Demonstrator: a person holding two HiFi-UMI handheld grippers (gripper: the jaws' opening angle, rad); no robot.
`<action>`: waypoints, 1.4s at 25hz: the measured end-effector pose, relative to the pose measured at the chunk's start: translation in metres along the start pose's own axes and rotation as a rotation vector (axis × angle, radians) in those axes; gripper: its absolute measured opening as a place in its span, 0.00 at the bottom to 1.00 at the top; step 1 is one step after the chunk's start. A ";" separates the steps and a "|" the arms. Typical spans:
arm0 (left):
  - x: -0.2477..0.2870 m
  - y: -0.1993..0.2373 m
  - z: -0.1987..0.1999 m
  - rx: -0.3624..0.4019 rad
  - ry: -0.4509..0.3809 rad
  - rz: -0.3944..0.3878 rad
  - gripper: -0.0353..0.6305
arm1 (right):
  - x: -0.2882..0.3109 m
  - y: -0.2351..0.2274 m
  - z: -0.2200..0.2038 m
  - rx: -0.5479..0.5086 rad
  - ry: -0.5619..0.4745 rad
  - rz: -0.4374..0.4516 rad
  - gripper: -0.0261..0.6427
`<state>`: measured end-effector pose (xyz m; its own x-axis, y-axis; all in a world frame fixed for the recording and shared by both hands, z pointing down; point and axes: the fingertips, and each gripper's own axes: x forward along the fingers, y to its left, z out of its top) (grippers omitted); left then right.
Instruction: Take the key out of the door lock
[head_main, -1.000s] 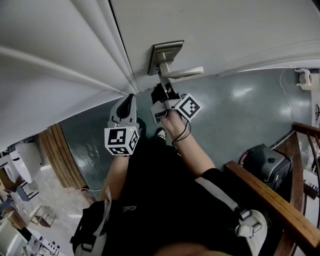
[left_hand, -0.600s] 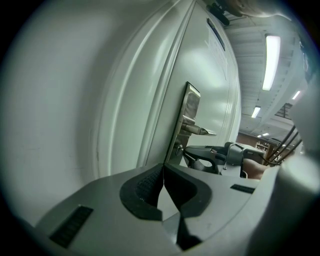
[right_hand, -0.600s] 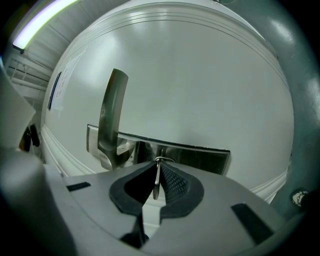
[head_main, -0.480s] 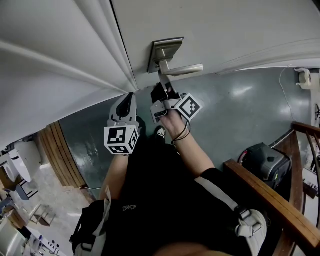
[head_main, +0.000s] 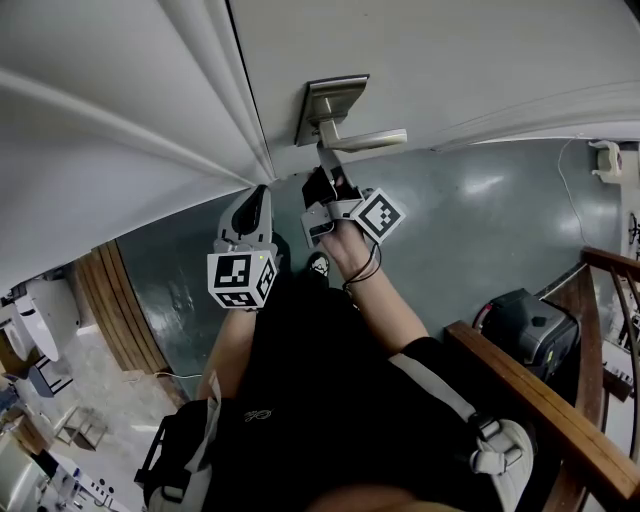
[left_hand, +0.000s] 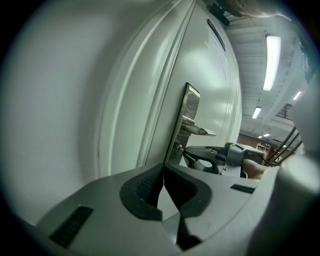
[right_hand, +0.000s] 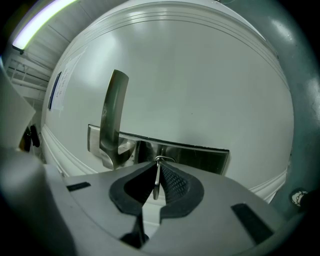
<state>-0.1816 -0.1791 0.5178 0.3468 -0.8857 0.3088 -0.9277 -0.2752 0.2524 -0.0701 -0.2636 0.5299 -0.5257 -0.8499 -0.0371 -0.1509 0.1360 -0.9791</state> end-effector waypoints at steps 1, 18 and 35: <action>0.001 0.000 0.000 0.000 0.000 0.000 0.09 | 0.000 0.000 0.000 -0.003 0.002 0.001 0.08; 0.001 -0.011 -0.002 0.005 0.004 -0.004 0.09 | -0.009 0.001 -0.001 -0.006 0.021 0.000 0.08; -0.003 -0.017 -0.004 0.007 0.004 0.001 0.09 | -0.023 0.008 -0.015 -0.056 0.070 0.016 0.08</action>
<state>-0.1661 -0.1700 0.5163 0.3464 -0.8845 0.3126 -0.9289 -0.2769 0.2461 -0.0719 -0.2348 0.5260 -0.5853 -0.8100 -0.0363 -0.1874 0.1787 -0.9659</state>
